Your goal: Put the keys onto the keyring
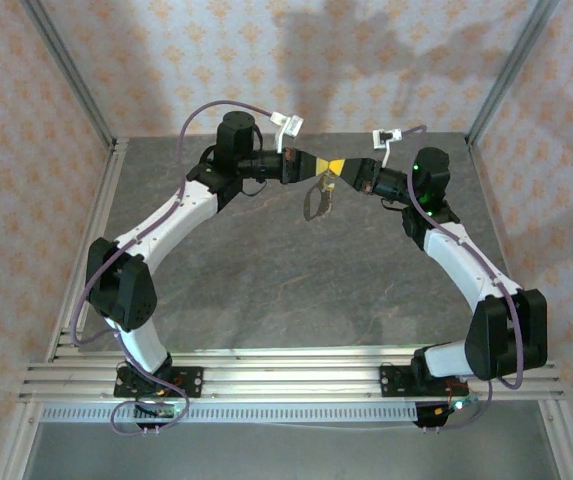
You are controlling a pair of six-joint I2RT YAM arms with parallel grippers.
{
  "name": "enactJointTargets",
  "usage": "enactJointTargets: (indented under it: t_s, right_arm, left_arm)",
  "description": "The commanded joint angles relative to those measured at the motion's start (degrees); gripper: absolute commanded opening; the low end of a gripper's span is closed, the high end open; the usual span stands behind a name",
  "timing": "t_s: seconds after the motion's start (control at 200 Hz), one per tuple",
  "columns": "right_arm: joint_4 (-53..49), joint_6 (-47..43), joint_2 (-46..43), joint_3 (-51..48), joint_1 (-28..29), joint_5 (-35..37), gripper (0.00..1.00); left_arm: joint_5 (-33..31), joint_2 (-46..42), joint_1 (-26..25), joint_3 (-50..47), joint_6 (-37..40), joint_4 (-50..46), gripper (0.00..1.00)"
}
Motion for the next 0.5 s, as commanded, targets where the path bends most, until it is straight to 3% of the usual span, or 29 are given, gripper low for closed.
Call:
enactJointTargets:
  t_s: [0.0,0.26,0.43,0.495]
  right_arm:
    - [2.5,-0.9,-1.5,1.2,0.1,-0.7,0.0]
    - [2.1,-1.0,-1.4,1.5,0.2,-0.3,0.0]
    - [-0.5,-1.2,-1.8,2.1,-0.1,2.1,0.0]
    - [-0.9,-0.6,-2.6,1.9,-1.0,4.2,0.23]
  left_arm:
    - [1.7,1.1,-2.2,3.1,1.4,-0.8,0.04]
    - [0.8,2.3,-4.0,4.6,3.3,-3.4,0.0]
    - [-7.4,0.6,-4.4,2.0,0.9,-0.5,0.0]
    - [-10.7,-0.5,-4.2,-0.3,-0.9,2.7,0.0]
